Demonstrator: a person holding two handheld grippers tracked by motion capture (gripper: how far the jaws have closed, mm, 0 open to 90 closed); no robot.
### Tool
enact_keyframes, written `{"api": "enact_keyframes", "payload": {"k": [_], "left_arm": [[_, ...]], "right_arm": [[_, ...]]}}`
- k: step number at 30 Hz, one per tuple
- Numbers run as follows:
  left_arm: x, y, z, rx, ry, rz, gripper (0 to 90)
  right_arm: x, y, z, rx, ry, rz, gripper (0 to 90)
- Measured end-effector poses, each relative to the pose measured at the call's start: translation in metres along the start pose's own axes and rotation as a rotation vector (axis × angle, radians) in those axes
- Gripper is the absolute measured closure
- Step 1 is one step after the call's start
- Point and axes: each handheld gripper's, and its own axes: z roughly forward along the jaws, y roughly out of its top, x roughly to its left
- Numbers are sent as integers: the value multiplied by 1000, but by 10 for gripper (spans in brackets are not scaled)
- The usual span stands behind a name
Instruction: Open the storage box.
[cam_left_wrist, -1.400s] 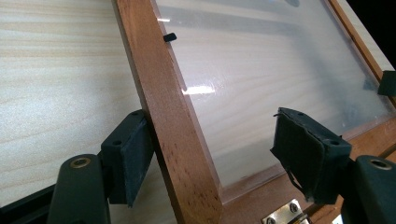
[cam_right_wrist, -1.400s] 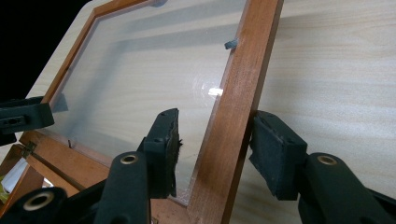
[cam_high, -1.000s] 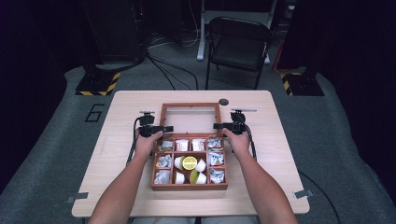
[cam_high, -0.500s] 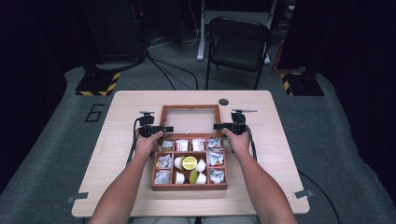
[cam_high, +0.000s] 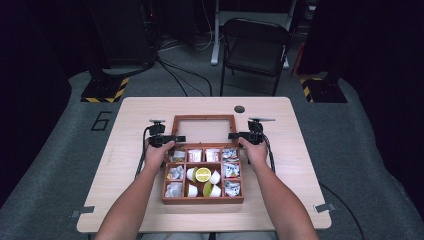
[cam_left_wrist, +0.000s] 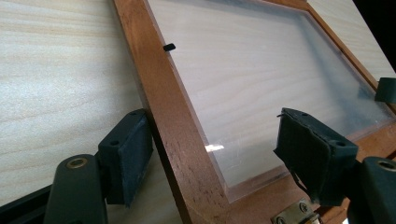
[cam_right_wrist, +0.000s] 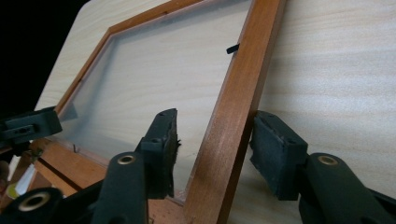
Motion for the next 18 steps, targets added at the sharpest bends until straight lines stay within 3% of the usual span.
{"api": "enact_keyframes", "payload": {"k": [6,11,13,18], "left_arm": [[0,1,-7,11,19,29,295],[0,2,-19,-7,14,27,305],[-1,2,-25,-11,26,48,305],[-8,4,-43,-29,11,48,324]], "right_arm": [[5,0,-1,-26,-33,-46,461],[10,-2,-14,-37,-44,-70,440],[13,-4,-21,-52,-79,-106,440],[29,-10,-39,-61,-83,-221,440]]}}
